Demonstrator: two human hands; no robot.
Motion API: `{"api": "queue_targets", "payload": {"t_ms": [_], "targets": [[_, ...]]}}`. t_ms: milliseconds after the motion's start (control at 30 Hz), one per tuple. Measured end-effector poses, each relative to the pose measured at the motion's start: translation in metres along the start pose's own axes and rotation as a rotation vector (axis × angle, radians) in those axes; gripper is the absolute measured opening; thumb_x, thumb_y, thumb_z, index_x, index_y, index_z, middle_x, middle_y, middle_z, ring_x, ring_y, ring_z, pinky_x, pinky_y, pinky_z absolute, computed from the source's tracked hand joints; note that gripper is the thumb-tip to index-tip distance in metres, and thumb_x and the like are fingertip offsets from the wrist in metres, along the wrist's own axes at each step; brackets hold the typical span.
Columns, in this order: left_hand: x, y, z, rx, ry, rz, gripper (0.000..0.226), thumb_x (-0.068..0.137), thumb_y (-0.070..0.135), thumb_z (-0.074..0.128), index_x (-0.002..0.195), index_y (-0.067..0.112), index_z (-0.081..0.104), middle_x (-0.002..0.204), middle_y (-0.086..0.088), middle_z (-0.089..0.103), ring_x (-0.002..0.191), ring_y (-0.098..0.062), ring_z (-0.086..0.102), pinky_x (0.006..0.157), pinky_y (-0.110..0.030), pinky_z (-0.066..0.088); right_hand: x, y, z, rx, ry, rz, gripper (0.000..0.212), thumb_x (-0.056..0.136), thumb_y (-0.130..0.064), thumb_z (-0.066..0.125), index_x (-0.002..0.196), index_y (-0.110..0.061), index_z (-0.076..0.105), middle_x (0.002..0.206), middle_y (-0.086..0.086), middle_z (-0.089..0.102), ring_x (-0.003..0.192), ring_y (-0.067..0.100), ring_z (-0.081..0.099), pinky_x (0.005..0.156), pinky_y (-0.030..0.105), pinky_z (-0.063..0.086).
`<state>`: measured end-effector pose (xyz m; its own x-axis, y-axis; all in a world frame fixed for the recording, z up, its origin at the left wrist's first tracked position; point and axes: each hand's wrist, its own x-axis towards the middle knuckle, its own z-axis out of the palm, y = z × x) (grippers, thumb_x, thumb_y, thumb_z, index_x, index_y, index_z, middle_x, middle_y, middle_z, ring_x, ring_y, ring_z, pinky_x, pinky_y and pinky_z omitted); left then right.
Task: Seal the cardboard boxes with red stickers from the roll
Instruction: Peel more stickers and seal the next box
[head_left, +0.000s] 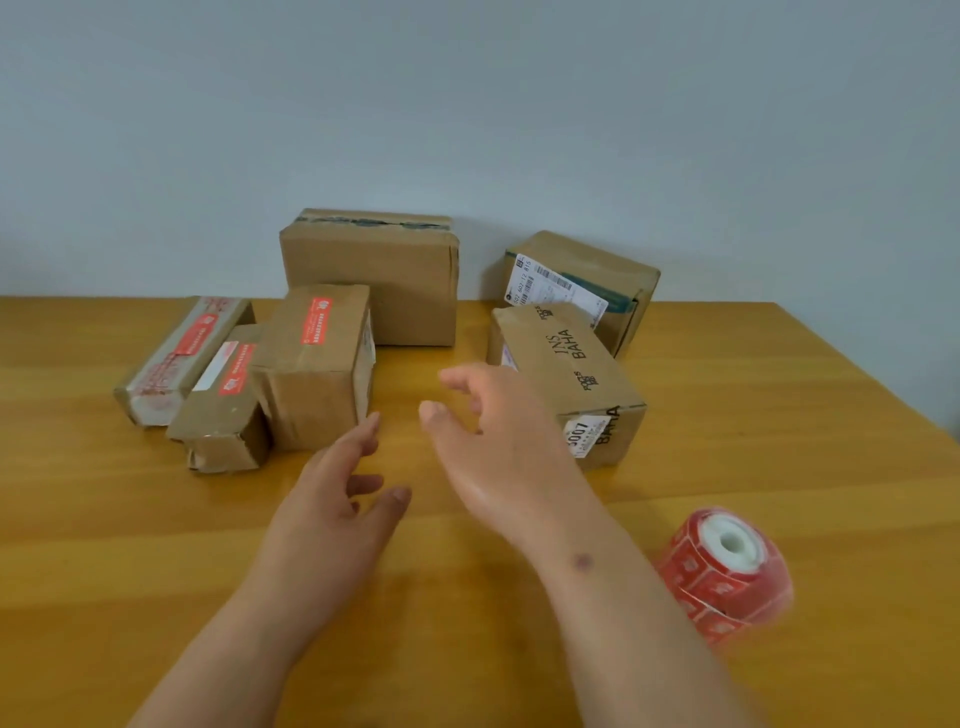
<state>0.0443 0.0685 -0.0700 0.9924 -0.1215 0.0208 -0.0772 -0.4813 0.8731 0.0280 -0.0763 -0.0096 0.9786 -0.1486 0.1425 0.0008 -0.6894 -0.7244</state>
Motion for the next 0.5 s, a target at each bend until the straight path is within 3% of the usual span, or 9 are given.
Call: {"api": "queue_targets", "payload": {"t_ms": [200, 267, 333, 500], "targets": [[-0.044, 0.034, 0.037, 0.014, -0.120, 0.081, 0.043, 0.091, 0.029, 0.063, 0.129, 0.045, 0.049, 0.118, 0.025, 0.052, 0.100, 0.010, 0.052, 0.070, -0.008, 0.042, -0.071, 0.027, -0.065, -0.302, 0.047, 0.027, 0.028, 0.091, -0.047, 0.051, 0.118, -0.041, 0.053, 0.119, -0.021, 0.052, 0.112, 0.005, 0.048, 0.102, 0.038, 0.039], [-0.061, 0.043, 0.050, -0.002, -0.172, 0.126, 0.032, 0.091, 0.032, 0.062, 0.120, 0.045, 0.055, 0.114, 0.027, 0.055, 0.100, 0.014, 0.052, 0.071, -0.003, 0.043, -0.094, 0.042, -0.082, -0.360, 0.040, 0.060, 0.024, 0.089, -0.042, 0.052, 0.113, -0.043, 0.052, 0.115, -0.023, 0.049, 0.109, 0.004, 0.047, 0.106, 0.033, 0.030], [-0.077, 0.052, 0.063, -0.035, -0.237, 0.160, 0.026, 0.091, 0.034, 0.062, 0.114, 0.045, 0.058, 0.111, 0.028, 0.057, 0.100, 0.017, 0.051, 0.074, 0.001, 0.040, -0.113, 0.059, -0.094, -0.423, 0.031, 0.076, 0.021, 0.084, -0.037, 0.054, 0.104, -0.043, 0.050, 0.110, -0.022, 0.046, 0.108, 0.004, 0.045, 0.101, 0.027, 0.020], [-0.099, 0.070, 0.095, -0.050, -0.312, 0.254, 0.035, 0.093, 0.028, 0.062, 0.123, 0.045, 0.054, 0.120, 0.030, 0.051, 0.111, 0.016, 0.046, 0.087, -0.001, 0.037, -0.140, 0.105, -0.100, -0.561, 0.074, 0.075, 0.024, 0.071, -0.038, 0.060, 0.095, -0.037, 0.055, 0.106, -0.018, 0.040, 0.107, 0.011, 0.037, 0.088, 0.027, 0.012]]}}
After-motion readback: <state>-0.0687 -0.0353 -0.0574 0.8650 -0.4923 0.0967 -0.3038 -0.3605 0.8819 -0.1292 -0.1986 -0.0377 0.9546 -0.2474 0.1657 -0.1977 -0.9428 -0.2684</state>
